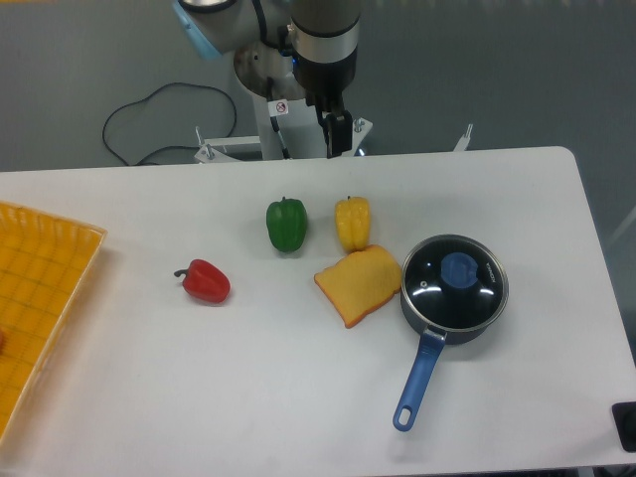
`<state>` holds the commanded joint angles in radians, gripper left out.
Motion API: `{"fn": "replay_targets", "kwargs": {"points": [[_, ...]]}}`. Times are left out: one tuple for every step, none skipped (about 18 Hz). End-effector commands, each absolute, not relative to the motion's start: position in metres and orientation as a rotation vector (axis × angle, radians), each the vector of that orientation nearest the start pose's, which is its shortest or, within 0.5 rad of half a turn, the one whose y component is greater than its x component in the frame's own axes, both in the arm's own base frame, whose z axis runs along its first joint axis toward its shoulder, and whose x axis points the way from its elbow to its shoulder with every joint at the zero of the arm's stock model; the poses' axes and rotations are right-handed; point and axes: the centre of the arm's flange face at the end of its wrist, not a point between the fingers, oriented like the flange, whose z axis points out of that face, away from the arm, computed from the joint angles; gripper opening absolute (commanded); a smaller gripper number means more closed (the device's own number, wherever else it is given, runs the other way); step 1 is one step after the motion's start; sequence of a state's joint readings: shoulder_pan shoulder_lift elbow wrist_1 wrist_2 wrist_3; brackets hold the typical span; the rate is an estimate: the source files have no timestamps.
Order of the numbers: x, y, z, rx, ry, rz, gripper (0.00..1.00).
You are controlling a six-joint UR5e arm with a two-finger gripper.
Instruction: Open the lid
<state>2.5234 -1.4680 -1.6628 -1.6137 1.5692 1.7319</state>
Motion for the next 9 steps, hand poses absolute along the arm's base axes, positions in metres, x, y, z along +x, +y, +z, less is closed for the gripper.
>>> {"fn": "replay_targets", "kwargs": {"points": [[-0.285, 0.3665, 0.486, -2.916, 1.2, -0.05, 1.0], [-0.2837, 0.3673, 0.4854, -2.919, 1.209, -0.048, 1.0], [-0.2826, 0.3681, 0.4854, -2.918, 1.214, -0.047, 1.0], [-0.2832, 0.3685, 0.4868, -2.918, 1.214, -0.045, 1.0], [-0.2836, 0.3686, 0.4883, -2.92, 1.212, -0.04, 1.0], [-0.2836, 0.3686, 0.4877, -2.924, 1.204, -0.04, 1.0], [-0.2831, 0.3683, 0.4847, -2.926, 1.202, -0.049, 1.0], [-0.2824, 0.3679, 0.4804, -2.928, 1.197, -0.061, 1.0], [-0.2821, 0.3677, 0.4789, -2.938, 1.173, -0.066, 1.0]]}}
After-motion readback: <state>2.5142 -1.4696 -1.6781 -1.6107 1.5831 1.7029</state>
